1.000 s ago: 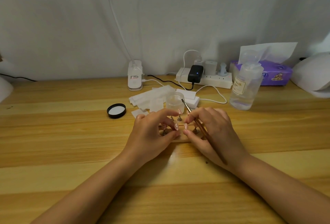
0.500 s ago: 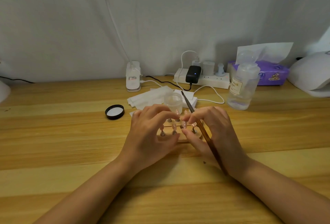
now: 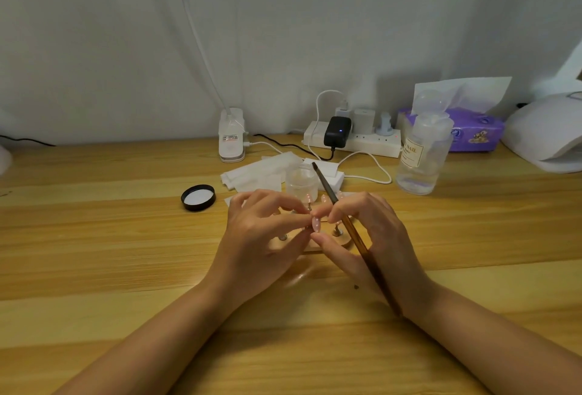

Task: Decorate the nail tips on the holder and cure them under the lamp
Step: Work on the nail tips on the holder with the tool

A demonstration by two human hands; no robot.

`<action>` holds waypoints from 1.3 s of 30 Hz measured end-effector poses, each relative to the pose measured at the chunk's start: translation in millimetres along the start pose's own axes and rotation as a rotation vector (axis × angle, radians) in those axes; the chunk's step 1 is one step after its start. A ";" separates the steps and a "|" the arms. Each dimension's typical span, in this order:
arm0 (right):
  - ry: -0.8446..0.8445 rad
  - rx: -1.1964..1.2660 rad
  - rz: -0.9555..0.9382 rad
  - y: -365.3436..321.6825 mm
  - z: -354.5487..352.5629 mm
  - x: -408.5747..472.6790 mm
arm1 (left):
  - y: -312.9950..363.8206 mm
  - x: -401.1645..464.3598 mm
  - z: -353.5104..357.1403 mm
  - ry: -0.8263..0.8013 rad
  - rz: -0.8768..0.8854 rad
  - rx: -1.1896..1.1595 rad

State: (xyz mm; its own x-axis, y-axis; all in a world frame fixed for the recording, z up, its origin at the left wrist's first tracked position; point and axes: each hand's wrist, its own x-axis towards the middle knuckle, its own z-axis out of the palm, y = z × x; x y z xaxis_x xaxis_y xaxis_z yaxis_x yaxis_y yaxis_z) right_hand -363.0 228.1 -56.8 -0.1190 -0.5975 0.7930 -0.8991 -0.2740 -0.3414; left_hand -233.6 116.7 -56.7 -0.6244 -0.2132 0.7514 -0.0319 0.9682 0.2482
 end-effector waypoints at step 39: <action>-0.237 -0.090 0.533 42.1 22.6 113.4 | -6.2 1.6 -3.0 0.219 -0.309 -0.325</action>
State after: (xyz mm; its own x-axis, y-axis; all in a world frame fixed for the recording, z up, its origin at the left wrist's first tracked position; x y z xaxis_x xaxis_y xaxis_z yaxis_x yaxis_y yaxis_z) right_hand -404.8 131.8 7.4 -0.4760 -0.7904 0.3855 -0.7745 0.1692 -0.6095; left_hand -232.0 110.0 -55.3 -0.4442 -0.5400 0.7149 0.0771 0.7720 0.6310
